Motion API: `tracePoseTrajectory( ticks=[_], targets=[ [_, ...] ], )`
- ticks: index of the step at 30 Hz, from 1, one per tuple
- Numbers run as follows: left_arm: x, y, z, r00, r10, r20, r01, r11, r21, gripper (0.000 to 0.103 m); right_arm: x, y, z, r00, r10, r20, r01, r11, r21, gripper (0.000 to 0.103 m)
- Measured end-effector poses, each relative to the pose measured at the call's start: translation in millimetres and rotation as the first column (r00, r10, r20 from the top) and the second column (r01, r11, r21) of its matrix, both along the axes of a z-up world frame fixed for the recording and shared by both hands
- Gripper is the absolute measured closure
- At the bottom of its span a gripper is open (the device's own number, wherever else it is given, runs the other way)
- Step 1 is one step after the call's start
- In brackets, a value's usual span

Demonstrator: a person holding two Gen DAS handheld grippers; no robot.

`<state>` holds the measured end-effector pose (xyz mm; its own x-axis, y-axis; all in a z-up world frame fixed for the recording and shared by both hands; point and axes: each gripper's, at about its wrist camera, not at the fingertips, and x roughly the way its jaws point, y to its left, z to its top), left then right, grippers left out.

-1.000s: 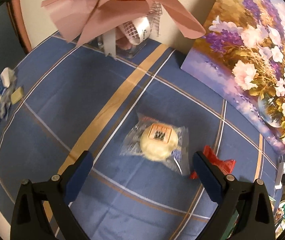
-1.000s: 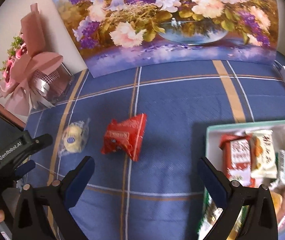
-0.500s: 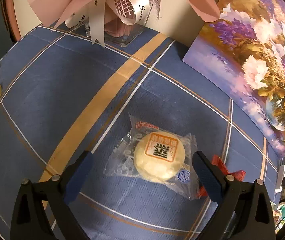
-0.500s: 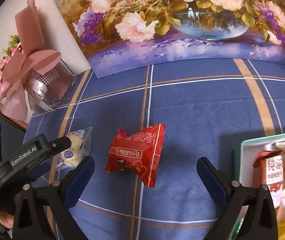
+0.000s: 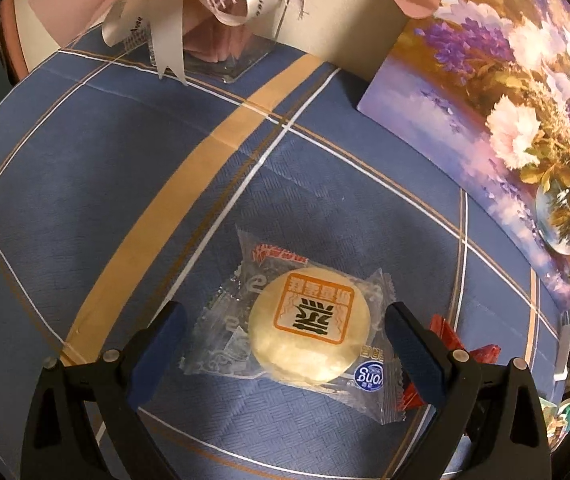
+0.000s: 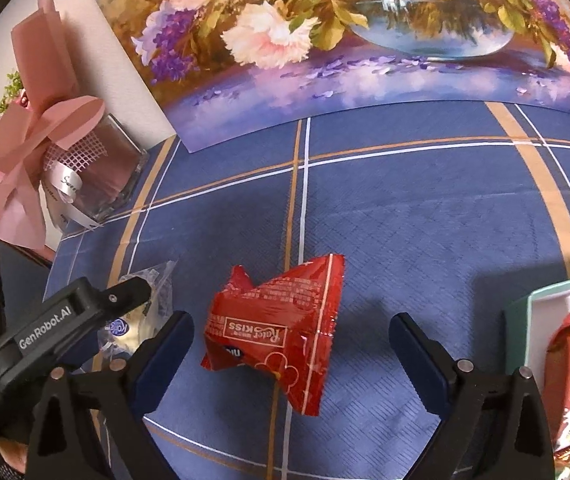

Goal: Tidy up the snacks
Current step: 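Grasp the red packet with the right tool while the left tool grasps the wrapped bun, then carry the red packet and wrapped bun over the white tray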

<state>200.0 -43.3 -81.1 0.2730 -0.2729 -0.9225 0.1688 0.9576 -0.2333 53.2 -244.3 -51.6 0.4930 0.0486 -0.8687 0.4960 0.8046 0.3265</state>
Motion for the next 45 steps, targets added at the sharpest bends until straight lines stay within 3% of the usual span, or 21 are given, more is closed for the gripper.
tracePoseTrajectory(
  ticks=[6, 20, 31, 45],
  targets=[
    [1.3, -4.7, -0.5, 1.0, -0.01, -0.002, 0.01, 1.0, -0.006, 0.004, 4.6, 5.7, -4.9, 1.0, 0.015, -0.007, -0.015, 1.0, 0.001, 0.009],
    [-0.8, -6.5, -1.2, 1.0, -0.012, 0.001, 0.012, 1.0, -0.009, 0.017, 5.4, 8.0, -5.1, 1.0, 0.021, -0.008, -0.021, 1.0, 0.003, 0.039],
    [-6.6, -7.8, 2.9, 1.0, -0.016, 0.001, 0.016, 0.999, 0.033, 0.019, 1.1, 1.1, -4.3, 1.0, 0.0, -0.003, 0.0, 1.0, 0.013, 0.047],
    [-12.9, -2.1, 12.6, 1.0, -0.001, 0.01, 0.001, 1.0, 0.029, 0.024, -4.1, -2.8, 5.7, 1.0, -0.016, 0.003, 0.016, 1.0, 0.002, 0.048]
  ],
)
